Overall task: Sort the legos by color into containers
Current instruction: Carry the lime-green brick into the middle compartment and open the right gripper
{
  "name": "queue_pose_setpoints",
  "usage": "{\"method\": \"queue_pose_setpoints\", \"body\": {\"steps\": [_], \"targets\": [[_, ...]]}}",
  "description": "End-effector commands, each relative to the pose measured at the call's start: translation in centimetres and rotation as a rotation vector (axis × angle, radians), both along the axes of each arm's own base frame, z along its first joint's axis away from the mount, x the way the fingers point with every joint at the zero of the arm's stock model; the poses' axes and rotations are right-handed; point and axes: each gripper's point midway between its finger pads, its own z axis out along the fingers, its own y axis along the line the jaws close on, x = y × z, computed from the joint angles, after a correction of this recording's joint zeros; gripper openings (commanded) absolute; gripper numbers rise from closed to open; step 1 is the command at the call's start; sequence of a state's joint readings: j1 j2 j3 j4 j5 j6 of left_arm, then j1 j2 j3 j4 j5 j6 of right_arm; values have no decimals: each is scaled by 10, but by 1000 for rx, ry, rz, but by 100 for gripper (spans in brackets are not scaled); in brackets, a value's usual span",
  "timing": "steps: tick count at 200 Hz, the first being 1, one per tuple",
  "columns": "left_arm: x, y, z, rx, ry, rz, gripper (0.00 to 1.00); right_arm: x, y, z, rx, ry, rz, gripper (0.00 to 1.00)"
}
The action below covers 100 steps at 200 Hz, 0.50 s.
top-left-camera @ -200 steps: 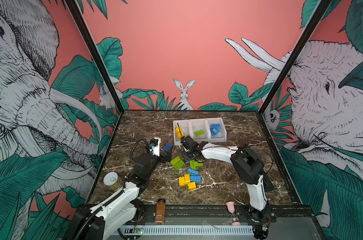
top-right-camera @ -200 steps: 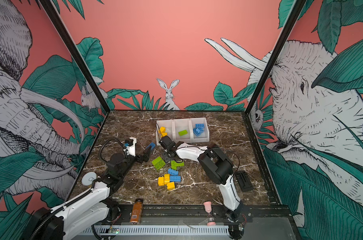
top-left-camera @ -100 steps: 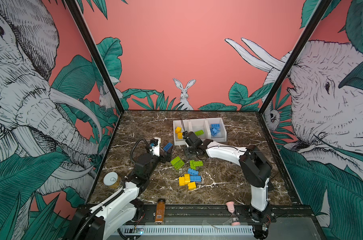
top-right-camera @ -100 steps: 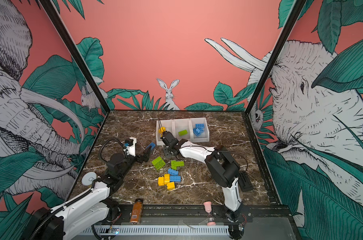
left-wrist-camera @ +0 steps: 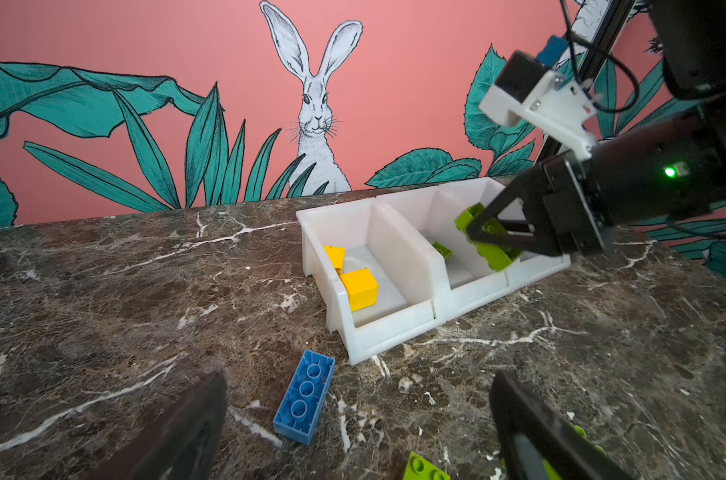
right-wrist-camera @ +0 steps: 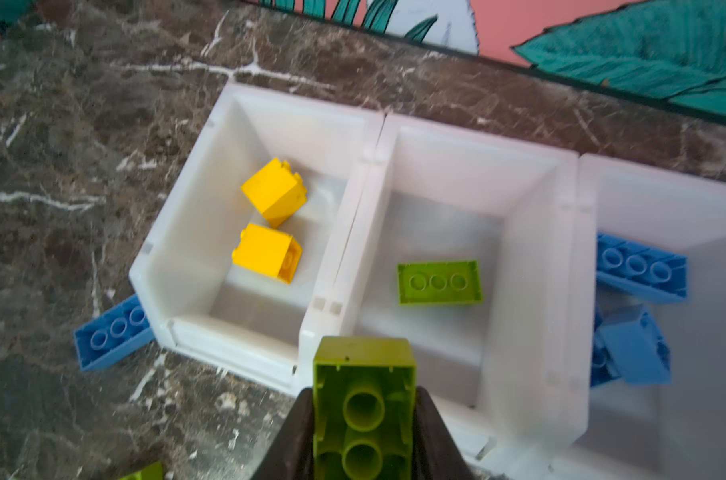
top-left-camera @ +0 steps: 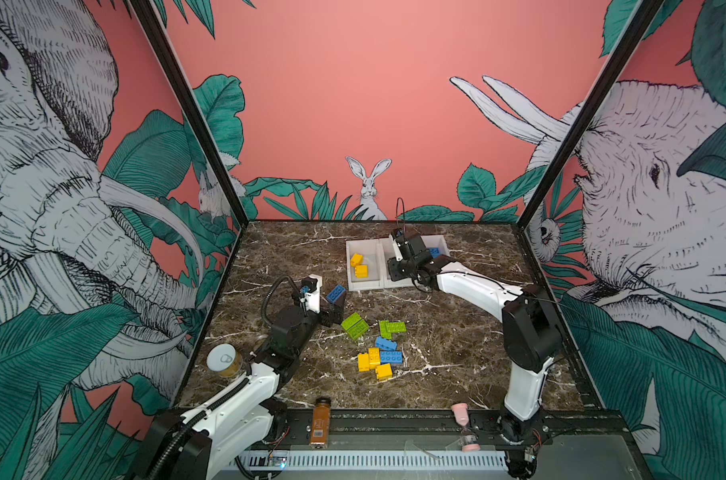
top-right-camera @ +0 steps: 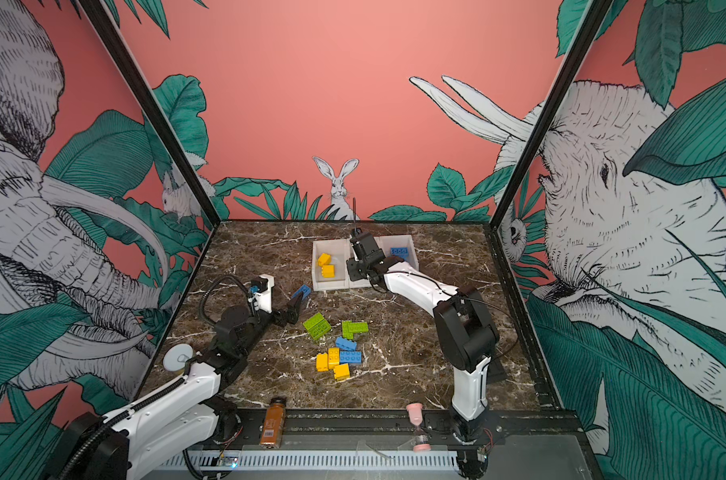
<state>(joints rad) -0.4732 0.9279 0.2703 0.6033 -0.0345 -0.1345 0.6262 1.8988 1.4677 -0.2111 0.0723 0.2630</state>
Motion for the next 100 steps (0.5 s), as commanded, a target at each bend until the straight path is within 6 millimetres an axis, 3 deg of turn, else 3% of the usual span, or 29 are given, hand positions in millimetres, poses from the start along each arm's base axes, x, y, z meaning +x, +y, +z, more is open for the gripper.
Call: {"method": "queue_pose_setpoints", "body": {"steps": [1,42,100], "targets": [[-1,-1,1,-11,-3,-9,99,26,4,8,25,-54,-17,31],[-1,-2,0,-7,-1,-14,99,54,0,-3,53,-43,-61,31],[0,-1,1,-5,-2,-7,99,75,3,-20,34,-17,-73,32]]}}
